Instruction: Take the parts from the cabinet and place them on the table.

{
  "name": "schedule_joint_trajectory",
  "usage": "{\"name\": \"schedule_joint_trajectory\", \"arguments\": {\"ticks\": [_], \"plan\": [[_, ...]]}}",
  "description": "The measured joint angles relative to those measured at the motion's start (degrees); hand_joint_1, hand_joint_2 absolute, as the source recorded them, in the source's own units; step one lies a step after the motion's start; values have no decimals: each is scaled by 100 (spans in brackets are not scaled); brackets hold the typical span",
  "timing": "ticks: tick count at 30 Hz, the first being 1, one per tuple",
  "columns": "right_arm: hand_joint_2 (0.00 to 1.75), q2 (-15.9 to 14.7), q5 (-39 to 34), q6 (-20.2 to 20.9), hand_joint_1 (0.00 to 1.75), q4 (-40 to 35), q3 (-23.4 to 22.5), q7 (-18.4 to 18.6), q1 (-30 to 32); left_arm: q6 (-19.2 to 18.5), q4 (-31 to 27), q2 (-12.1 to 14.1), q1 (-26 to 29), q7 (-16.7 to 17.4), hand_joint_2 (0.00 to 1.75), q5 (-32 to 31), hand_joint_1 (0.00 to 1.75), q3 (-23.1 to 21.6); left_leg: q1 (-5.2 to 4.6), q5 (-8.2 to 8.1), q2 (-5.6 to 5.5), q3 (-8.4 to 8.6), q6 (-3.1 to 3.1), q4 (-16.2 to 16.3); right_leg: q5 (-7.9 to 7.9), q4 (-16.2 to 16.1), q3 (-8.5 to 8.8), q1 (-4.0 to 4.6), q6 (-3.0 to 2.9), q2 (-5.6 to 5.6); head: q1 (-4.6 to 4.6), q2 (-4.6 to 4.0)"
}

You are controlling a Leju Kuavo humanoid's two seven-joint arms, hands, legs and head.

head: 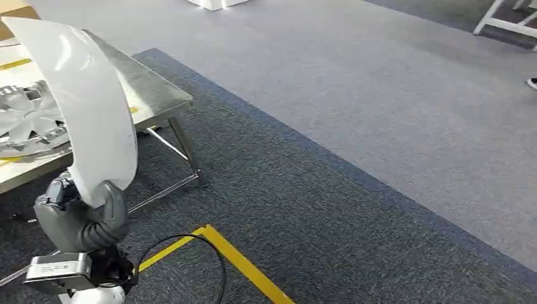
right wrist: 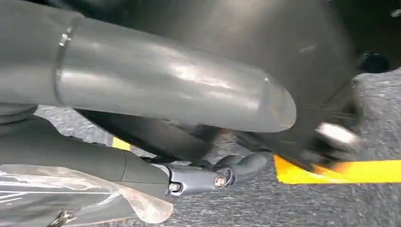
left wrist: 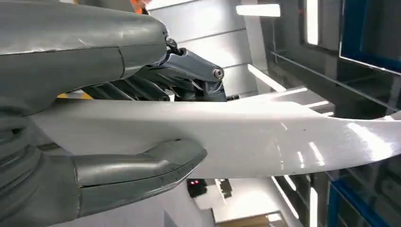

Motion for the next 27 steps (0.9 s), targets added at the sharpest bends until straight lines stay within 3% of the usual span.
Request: {"name": "schedule_joint_trajectory", "arguments": {"ticks": [1,2,3,4,5,6,9,10,11,12,13,15,16,17,19,20,21,25,26,27], "plan": [[0,-2,0,0,0,0,0,0,8,0,2,0,6,15,175,2,175,0,0,-2,-89,10,-3,1,102,38,-92,0,4,5,2,0],[0,-4,0,0,0,0,0,0,5,0,2,0,7,20,175,2,175,0,5,-10,-184,24,-8,3,336,-184,-55,-1,4,12,2,0],[0,-2,0,0,0,0,0,0,0,-2,2,0,8,20,175,0,175,-2,13,-25,-275,41,-24,15,651,-617,96,-8,3,45,2,0],[0,-2,0,0,0,0,0,0,-4,-2,2,0,6,22,175,0,175,-2,25,-45,-349,54,-51,28,945,-1115,293,-23,4,143,4,0],[0,-2,0,0,0,0,0,0,-3,-2,4,0,5,24,175,0,175,-2,36,-70,-408,54,-79,52,1076,-1505,427,-55,12,349,4,0],[0,-2,0,0,0,2,2,0,-2,-2,4,0,-4,24,175,2,175,-4,-7,-98,-481,14,-117,106,972,-1644,527,-85,5,536,0,0],[0,-2,0,0,0,2,0,0,4,0,4,4,13,31,175,0,175,-4,46,-66,-657,-15,-200,69,961,-1614,577,-37,-98,361,-2,0],[0,2,0,0,0,2,0,0,-7,0,4,7,13,31,175,2,175,-4,46,-83,-715,-25,-216,87,973,-1648,603,-85,-136,283,-7,0],[0,4,0,0,0,2,-2,0,-17,0,4,7,19,31,175,0,175,-4,23,-137,-525,-31,-238,160,966,-1658,624,-80,-169,207,-11,0],[0,4,-2,0,0,2,-2,-4,-23,0,4,11,-1,31,175,0,175,-7,7,-285,-223,-141,-275,388,948,-1659,645,-78,-210,153,-79,0],[0,7,-2,7,0,2,0,-4,-15,0,4,9,-18,37,175,2,175,-7,22,-518,-30,-364,-314,856,928,-1658,665,-62,-236,49,-83,0],[0,2,-2,9,0,2,-2,2,14,0,11,13,-14,46,175,0,175,-7,45,-852,81,-808,-336,1724,891,-1657,686,-47,-249,-134,-87,0],[0,0,0,11,0,2,-2,2,18,0,15,15,-8,50,175,0,175,-7,52,-825,90,-886,-335,1850,877,-1657,699,-43,-247,-215,-85,0],[0,0,0,15,0,2,-2,2,14,0,20,17,-7,57,175,0,175,-7,52,-676,95,-832,-326,1731,857,-1657,721,-40,-245,-292,-85,0],[0,2,2,20,0,2,-2,2,-5,0,20,17,-8,57,175,-2,175,-7,35,-144,191,-397,-264,840,809,-1658,798,-30,-228,-440,-85,0],[0,2,2,26,0,2,-2,0,-6,0,20,17,-11,55,175,-9,175,-7,-5,69,444,-138,-197,320,782,-1662,839,-25,-217,-501,-87,0],[0,2,2,26,0,2,-2,0,-8,0,22,17,-23,57,175,-15,175,-7,-98,-66,769,-59,-166,154,750,-1662,862,15,-178,-557,-81,0],[0,2,2,28,0,0,-4,0,-30,0,20,20,-25,61,175,-20,175,-11,-98,-37,433,-75,-69,69,705,-1733,969,39,-60,-864,-92,0],[0,2,4,26,0,-4,-4,0,-36,0,20,13,-13,61,175,-26,175,-18,-31,3,371,-8,-39,-3,646,-1706,951,10,-11,-657,-77,0],[0,2,4,28,0,-4,-4,-11,-39,0,22,13,-34,59,175,-28,175,-20,-12,3,307,6,-9,-13,527,-1521,882,-8,-4,-295,-35,0]]}}
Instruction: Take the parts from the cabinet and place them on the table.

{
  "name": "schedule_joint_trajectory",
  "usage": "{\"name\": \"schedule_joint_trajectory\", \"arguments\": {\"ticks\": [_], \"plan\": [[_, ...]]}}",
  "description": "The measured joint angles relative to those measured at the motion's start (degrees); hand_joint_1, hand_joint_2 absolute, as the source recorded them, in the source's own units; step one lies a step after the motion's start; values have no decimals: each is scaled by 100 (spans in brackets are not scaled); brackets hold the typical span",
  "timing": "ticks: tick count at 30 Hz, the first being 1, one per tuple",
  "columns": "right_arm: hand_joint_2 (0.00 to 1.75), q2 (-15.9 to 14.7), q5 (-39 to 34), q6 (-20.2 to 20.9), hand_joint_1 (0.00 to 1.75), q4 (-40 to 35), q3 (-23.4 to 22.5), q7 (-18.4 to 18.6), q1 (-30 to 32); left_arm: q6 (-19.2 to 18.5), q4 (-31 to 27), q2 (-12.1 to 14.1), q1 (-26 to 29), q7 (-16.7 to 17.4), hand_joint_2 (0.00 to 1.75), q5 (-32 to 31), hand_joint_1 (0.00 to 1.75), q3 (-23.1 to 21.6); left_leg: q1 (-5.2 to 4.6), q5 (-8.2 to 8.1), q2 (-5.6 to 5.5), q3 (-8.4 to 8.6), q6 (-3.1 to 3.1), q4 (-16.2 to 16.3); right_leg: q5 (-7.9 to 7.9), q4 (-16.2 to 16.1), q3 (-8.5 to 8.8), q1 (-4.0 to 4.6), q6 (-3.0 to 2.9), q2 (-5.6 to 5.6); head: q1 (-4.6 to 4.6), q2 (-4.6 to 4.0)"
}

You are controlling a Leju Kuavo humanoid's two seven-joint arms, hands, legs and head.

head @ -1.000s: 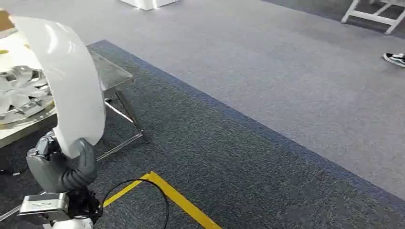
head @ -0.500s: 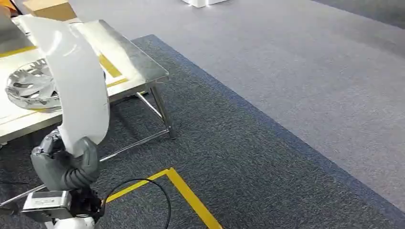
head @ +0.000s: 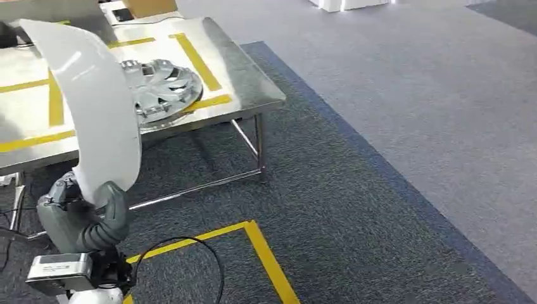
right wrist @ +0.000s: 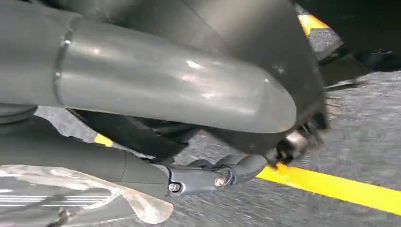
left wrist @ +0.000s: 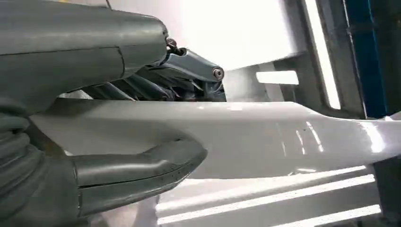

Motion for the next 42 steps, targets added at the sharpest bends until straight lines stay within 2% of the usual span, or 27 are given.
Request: {"name": "schedule_joint_trajectory", "arguments": {"ticks": [2,3,4,5,7,8,9,10,13,14,15,16,17,19,20,22,23,24,25,29,31,32,34,35,36,39,42], "plan": [[0,0,0,4,0,2,0,4,13,2,2,-9,-16,2,175,0,175,0,12,0,-166,-6,36,2,-413,919,-481,-6,22,258,31,0],[0,0,0,7,0,2,0,4,27,0,2,-9,-15,2,175,0,175,0,10,-7,-254,-6,45,6,-546,1357,-740,-4,38,291,26,-2],[0,0,0,9,0,2,0,7,38,0,11,-9,-10,2,175,0,175,0,9,-8,-341,0,45,7,-538,1557,-889,-3,49,300,33,0],[0,-2,0,7,0,2,0,7,40,0,20,-9,-5,4,175,0,175,0,9,-11,-439,11,44,8,-378,1492,-928,-3,49,304,28,0],[0,-2,0,11,0,2,0,4,26,-2,24,-9,-2,4,175,-2,175,-2,15,-28,-622,41,26,15,202,701,-663,-7,28,346,33,0],[0,-2,0,22,0,2,0,2,23,-2,24,-9,-5,4,175,-2,175,0,20,-46,-707,59,0,23,514,126,-434,-26,9,525,33,0],[0,-2,0,24,0,4,0,2,29,-2,24,-9,-5,4,175,-2,175,-2,15,-61,-755,48,-23,34,487,-82,-339,-49,-16,831,28,0],[0,-2,0,26,0,4,0,-7,28,-2,26,-13,-16,4,175,-2,175,-2,7,-76,-832,8,-59,79,445,-226,-232,-73,-19,847,16,0],[0,0,2,28,0,4,0,-9,21,-2,28,-11,-3,4,175,-4,175,-2,52,-35,-1008,-24,-164,17,447,-209,-214,-33,-90,674,26,0],[0,29,2,31,0,4,-2,-13,23,0,28,-9,2,4,175,-4,175,0,38,-71,-977,-9,-181,55,471,-281,-161,-99,-134,572,30,0],[0,20,2,28,0,2,-2,-20,17,2,28,-7,-16,4,175,-4,175,0,-1,-165,-658,-64,-223,196,452,-305,-116,-93,-172,510,-33,0],[0,22,0,28,0,2,-2,-22,18,2,28,-4,-42,4,175,-4,175,-2,14,-361,-429,-238,-264,548,434,-306,-88,-87,-199,411,-79,0],[0,22,0,30,0,4,-2,-22,27,2,30,-4,-46,4,175,-4,175,-2,34,-560,-311,-457,-295,989,412,-306,-66,-80,-214,324,-74,0],[0,17,0,31,0,2,-4,-20,48,2,35,7,-35,4,175,-4,175,-2,79,-799,-232,-871,-340,1757,367,-303,-34,-74,-213,130,-77,0],[0,17,2,28,0,2,-4,-20,46,2,39,7,-26,4,175,-2,175,-2,99,-714,-222,-890,-352,1765,346,-302,-12,-74,-205,49,-79,0],[0,20,2,26,0,2,-7,-20,40,0,39,7,-26,4,175,-4,175,-2,113,-219,-154,-563,-356,1063,293,-301,61,-79,-176,-106,-79,0],[0,20,2,26,0,2,-7,-20,36,0,39,7,-27,4,175,-4,175,-2,112,40,-26,-303,-343,546,261,-301,112,-83,-154,-167,-79,0],[0,17,2,26,0,2,-7,-20,36,0,39,7,-28,4,175,-4,175,-2,80,84,275,-117,-326,169,224,-305,143,-60,-116,-227,-79,0],[0,20,0,26,0,2,-7,-26,29,0,39,4,-47,4,175,-4,175,-4,15,10,315,-80,-275,66,170,-275,121,-8,-54,-273,-105,0],[0,20,0,26,0,2,-9,-31,5,2,39,4,-31,11,175,-13,175,0,46,-6,31,-101,-110,76,96,-342,268,-2,53,-557,-61,0],[0,20,-2,26,0,2,-7,-57,-15,0,39,0,-38,11,175,-20,175,-2,81,-3,-62,-98,-40,67,-188,88,47,-37,78,58,15,0],[0,20,-2,24,0,2,-7,-66,-12,0,42,-9,-45,11,175,-20,175,-2,80,-14,-110,-98,-13,67,-405,589,-208,-37,80,211,39,0],[0,20,-2,-20,0,2,-7,-101,-12,-2,42,-11,-41,9,175,-22,175,-2,63,-30,-207,-88,12,69,-666,1457,-721,-31,77,302,39,0],[0,17,-2,-46,0,2,-7,-96,-6,0,42,-11,-38,9,175,-24,175,-2,54,-41,-260,-74,21,69,-597,1586,-871,-30,70,306,35,0],[0,20,-13,-105,0,2,-7,-103,10,0,42,-11,-37,2,175,-28,175,-2,51,-57,-313,-48,18,70,-353,1409,-867,-30,53,306,39,0],[0,20,-37,-273,0,2,-7,-151,16,0,42,-13,-33,2,175,-2,175,-2,48,-129,-391,63,-30,72,540,16,-386,-28,-30,354,42,0],[0,20,-57,-369,0,2,-9,-203,2,-2,42,11,-34,70,175,173,175,0,31,-135,-414,14,-118,92,432,-174,-256,5,-68,403,17,0]]}}
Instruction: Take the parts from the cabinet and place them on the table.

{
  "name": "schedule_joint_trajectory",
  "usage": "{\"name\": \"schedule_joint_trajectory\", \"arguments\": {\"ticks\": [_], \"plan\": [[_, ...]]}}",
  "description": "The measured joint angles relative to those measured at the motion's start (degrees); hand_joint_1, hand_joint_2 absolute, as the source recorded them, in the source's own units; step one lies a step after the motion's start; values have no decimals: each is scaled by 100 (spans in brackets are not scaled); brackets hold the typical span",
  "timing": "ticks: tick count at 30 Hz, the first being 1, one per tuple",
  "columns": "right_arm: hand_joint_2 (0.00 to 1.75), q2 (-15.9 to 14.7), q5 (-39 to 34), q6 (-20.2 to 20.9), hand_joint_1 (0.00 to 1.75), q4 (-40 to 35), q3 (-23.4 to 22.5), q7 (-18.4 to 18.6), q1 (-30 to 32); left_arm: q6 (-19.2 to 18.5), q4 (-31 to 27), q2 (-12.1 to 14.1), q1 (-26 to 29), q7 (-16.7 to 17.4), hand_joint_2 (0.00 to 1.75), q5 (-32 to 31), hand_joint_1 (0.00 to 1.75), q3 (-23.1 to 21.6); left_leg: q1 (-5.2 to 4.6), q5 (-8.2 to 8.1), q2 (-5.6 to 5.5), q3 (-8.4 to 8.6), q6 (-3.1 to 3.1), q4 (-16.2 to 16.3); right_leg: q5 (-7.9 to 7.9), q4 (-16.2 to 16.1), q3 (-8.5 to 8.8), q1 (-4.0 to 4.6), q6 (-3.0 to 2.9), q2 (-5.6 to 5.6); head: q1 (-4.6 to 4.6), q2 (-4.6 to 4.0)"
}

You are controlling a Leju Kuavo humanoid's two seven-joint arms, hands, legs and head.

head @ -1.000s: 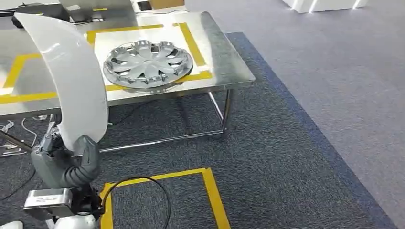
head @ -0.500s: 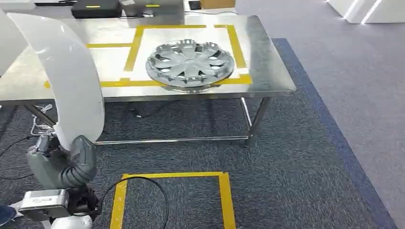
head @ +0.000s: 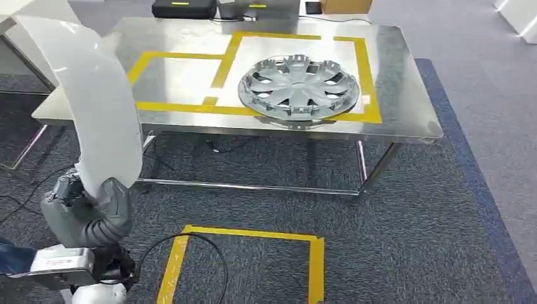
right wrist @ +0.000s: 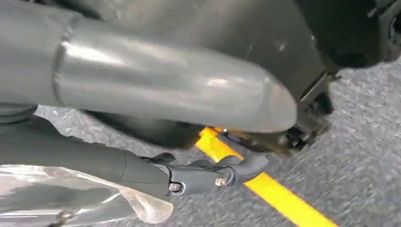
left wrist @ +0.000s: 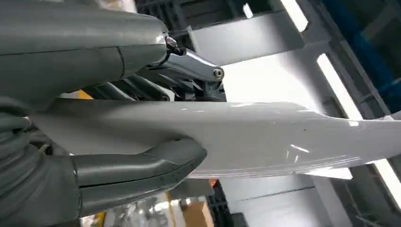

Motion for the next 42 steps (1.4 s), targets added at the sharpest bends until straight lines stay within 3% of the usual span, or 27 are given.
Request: {"name": "schedule_joint_trajectory", "arguments": {"ticks": [2,3,4,7,8,10,12,13,17,18,19,21,22,23,24,25,27,28,29,32,34,35,37,38,39,40,42], "plan": [[0,2,-7,-28,0,0,0,-9,13,2,-4,24,0,20,175,90,175,-2,-4,-13,-8,21,-68,-11,16,-40,23,-23,-58,-14,2,0],[0,17,-11,-46,0,0,-2,-15,13,2,-11,43,5,37,175,142,175,-2,11,-78,32,19,-94,56,33,-80,64,-48,-86,-43,12,0],[0,17,-9,-61,0,0,-2,-17,7,0,-11,61,-4,35,175,172,175,-2,11,-224,106,-72,-136,275,21,-95,94,-50,-130,-57,-55,0],[0,17,-7,-65,0,0,-2,-15,18,0,-11,103,12,30,175,221,175,-2,59,-749,158,-665,-224,1500,-8,-91,122,-48,-161,-126,-50,0],[0,17,-7,-65,0,0,-2,-15,24,2,-11,116,13,22,175,221,175,-2,72,-754,165,-769,-239,1675,-14,-90,125,-48,-160,-140,-55,0],[0,20,-7,-68,0,0,-2,-15,16,2,-11,133,14,9,175,218,175,-2,93,-383,175,-600,-247,1272,-31,-90,150,-53,-144,-146,-52,0],[0,20,-7,-70,0,0,-2,-15,16,0,-11,138,12,4,175,218,175,-2,107,159,222,-86,-235,201,-67,-89,208,-59,-93,-146,-55,0],[0,20,-9,-79,0,0,-2,-15,15,2,-9,142,4,4,175,221,175,-4,82,29,258,-6,-225,77,-80,-88,207,-24,-59,-146,-55,0],[0,20,-46,-94,0,0,-7,-31,11,2,-13,164,13,-17,175,325,175,-4,57,14,220,-22,-67,-6,-84,-123,209,-24,69,-168,-39,0],[0,20,-57,-111,0,0,-9,-35,5,2,-24,166,15,-35,175,358,175,-2,97,41,217,8,-18,-51,-134,-86,147,-42,105,-159,-37,0],[0,20,-63,-116,0,0,-9,-44,7,2,-31,166,13,-61,175,367,175,-2,91,29,217,18,10,-53,-262,96,85,-39,112,-135,-11,0],[0,20,-77,-129,0,0,-11,-41,12,0,-35,166,23,-85,175,393,175,-2,74,22,217,15,55,-52,-695,998,-360,-37,117,-117,20,0],[0,20,-79,-135,0,0,-11,-39,23,2,-35,173,35,-85,175,411,175,0,59,16,217,16,67,-50,-836,1456,-610,-35,118,-113,20,0],[0,20,-79,-138,0,0,-13,-31,34,0,-35,175,47,-90,175,417,175,0,45,9,214,21,80,-50,-858,1702,-766,-35,112,-111,22,0],[0,20,-85,-144,0,0,-15,-22,45,2,-35,179,58,-96,175,422,175,0,34,4,201,31,86,-49,-747,1679,-792,-34,98,-111,18,0],[0,20,-90,-148,0,0,-20,-22,46,0,-46,186,70,-105,175,422,175,2,25,-8,187,48,89,-48,-517,1400,-696,-29,77,-109,22,0],[0,20,-92,-153,0,0,-28,-22,40,2,-72,186,75,-122,175,426,175,7,14,-33,167,96,73,-48,-3,481,-283,-11,9,-100,22,0],[0,18,-92,-153,0,0,-35,-22,37,2,-79,186,77,-151,175,443,175,9,20,-52,164,110,62,-51,39,70,-71,6,-45,-73,20,0],[0,20,-92,-153,0,0,-42,-28,32,2,-87,186,74,-171,175,468,175,13,-22,-68,158,77,29,-11,25,-53,29,17,-48,-71,4,0],[0,20,-92,-162,0,0,-50,-48,56,0,-109,188,113,-186,175,483,175,28,16,-48,157,84,-59,-55,24,-41,-3,44,-80,-67,9,0],[0,28,-94,-166,0,0,-59,-63,48,2,-144,188,118,-195,175,500,175,44,11,-154,177,84,-133,53,56,-136,91,-15,-132,-86,-17,0],[0,28,-94,-168,0,0,-59,-65,33,2,-155,190,111,-210,175,503,175,46,23,-315,179,-44,-167,336,41,-140,110,-19,-160,-97,-55,0],[0,28,-96,-168,0,0,-61,-63,30,2,-157,190,142,-221,175,540,175,48,55,-716,180,-512,-214,1273,16,-138,136,-16,-188,-118,-46,0],[0,28,-96,-168,0,0,-63,-57,40,2,-157,192,161,-232,175,542,175,50,59,-797,180,-693,-226,1596,9,-137,140,-15,-191,-125,-48,0],[0,28,-96,-170,0,0,-70,-57,49,2,-157,194,174,-238,175,544,175,52,66,-726,182,-745,-233,1648,2,-137,152,-16,-189,-125,-48,0],[0,30,-98,-170,0,0,-77,-55,48,2,-157,197,176,-243,175,544,175,52,74,-534,183,-679,-233,1459,-10,-137,165,-16,-185,-124,-48,0],[0,31,-98,-170,0,0,-85,-55,46,2,-157,199,176,-254,175,557,175,52,81,23,201,-245,-209,515,-46,-136,227,-18,-159,-117,-48,0]]}}
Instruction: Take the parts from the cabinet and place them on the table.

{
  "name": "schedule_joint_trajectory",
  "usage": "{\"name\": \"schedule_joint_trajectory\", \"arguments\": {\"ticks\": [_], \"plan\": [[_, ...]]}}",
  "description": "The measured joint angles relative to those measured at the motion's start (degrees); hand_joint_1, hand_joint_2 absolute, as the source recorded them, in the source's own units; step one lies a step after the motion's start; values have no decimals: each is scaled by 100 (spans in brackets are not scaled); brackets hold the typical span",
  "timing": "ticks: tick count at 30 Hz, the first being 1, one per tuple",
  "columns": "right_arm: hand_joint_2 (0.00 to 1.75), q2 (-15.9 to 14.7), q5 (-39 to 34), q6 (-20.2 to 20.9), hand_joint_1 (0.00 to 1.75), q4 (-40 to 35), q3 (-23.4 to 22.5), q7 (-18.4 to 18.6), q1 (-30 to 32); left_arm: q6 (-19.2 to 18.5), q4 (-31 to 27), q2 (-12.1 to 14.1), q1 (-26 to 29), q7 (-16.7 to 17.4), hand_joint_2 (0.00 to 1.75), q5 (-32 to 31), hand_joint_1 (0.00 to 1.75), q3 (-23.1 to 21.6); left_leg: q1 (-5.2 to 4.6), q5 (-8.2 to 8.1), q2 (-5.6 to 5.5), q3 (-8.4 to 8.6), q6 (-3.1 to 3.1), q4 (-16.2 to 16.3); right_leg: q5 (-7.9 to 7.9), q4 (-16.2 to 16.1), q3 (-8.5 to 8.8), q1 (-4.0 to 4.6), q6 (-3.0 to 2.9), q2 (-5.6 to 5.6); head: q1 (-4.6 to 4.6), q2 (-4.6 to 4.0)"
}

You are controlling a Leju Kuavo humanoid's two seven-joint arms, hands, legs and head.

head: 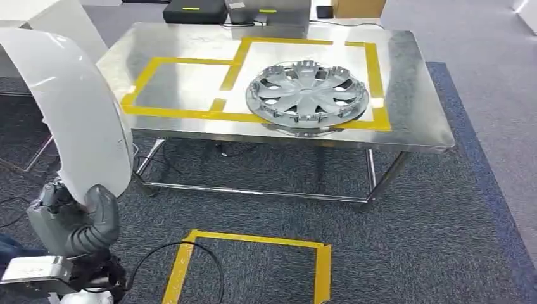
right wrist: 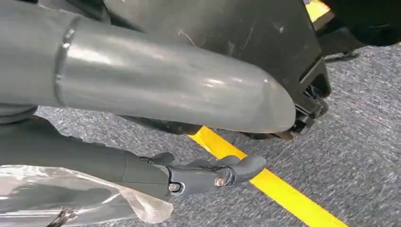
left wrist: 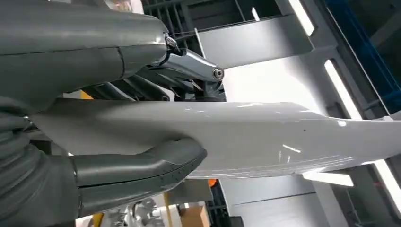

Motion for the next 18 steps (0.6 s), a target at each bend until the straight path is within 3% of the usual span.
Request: {"name": "schedule_joint_trajectory", "arguments": {"ticks": [1,2,6,7,8,10,11,12,13,14,16,17,18], "plan": [[0,2,0,0,0,0,-2,4,3,0,-2,0,-1,-11,175,26,175,0,-1,135,33,197,19,-442,-22,0,13,3,27,0,-2,0],[0,2,-2,0,0,0,-7,9,-6,0,-6,0,-6,-15,175,55,175,0,-32,18,35,271,37,-569,-53,32,2,46,77,9,-5,0],[0,2,-7,0,0,0,-24,31,-22,0,-18,4,7,-20,175,68,175,7,-42,19,10,257,186,-590,-80,-8,27,18,209,-8,6,0],[0,2,-7,-6,0,0,-26,31,-22,0,-22,2,7,-20,175,70,175,9,-19,31,11,290,218,-615,-147,92,-52,10,233,6,24,0],[0,2,-4,-7,0,0,-28,31,-24,0,-31,-2,0,-22,175,68,175,9,-16,18,16,293,257,-615,-310,383,-203,11,242,8,52,0],[0,2,-4,-7,0,0,-33,31,-15,0,-33,-7,6,-20,175,70,175,11,-30,-1,17,294,287,-613,-705,1342,-719,11,267,11,63,0],[0,0,-4,-7,0,0,-35,33,-8,0,-33,-7,6,-22,175,70,175,11,-38,-13,16,297,302,-611,-810,1758,-970,14,272,12,72,0],[0,0,-9,-7,0,0,-39,33,0,0,-33,-7,10,-22,175,70,175,11,-45,-28,10,311,309,-611,-762,1899,-1098,14,269,13,68,0],[0,0,-11,-9,0,0,-46,33,3,0,-33,-7,13,-22,175,72,175,11,-48,-48,-1,340,304,-611,-565,1753,-1077,16,257,13,68,0],[0,0,-11,-9,0,0,-48,33,1,0,-33,-7,13,-20,175,72,175,11,-50,-73,-13,377,298,-611,-289,1377,-930,18,238,13,70,0],[0,0,-11,-13,0,0,-52,33,-2,0,-35,-7,13,-22,175,72,175,13,-52,-145,-22,480,265,-611,274,271,-446,26,170,18,70,0],[0,2,-11,-17,0,0,-57,35,-9,0,-37,-7,14,-20,175,70,175,13,-91,-174,-22,483,226,-599,152,164,-337,55,157,24,63,0],[0,2,-20,-26,0,0,-59,35,-17,0,-42,-7,13,-20,175,70,175,13,-84,-186,-27,465,200,-582,131,86,-272,52,138,15,63,0]]}}
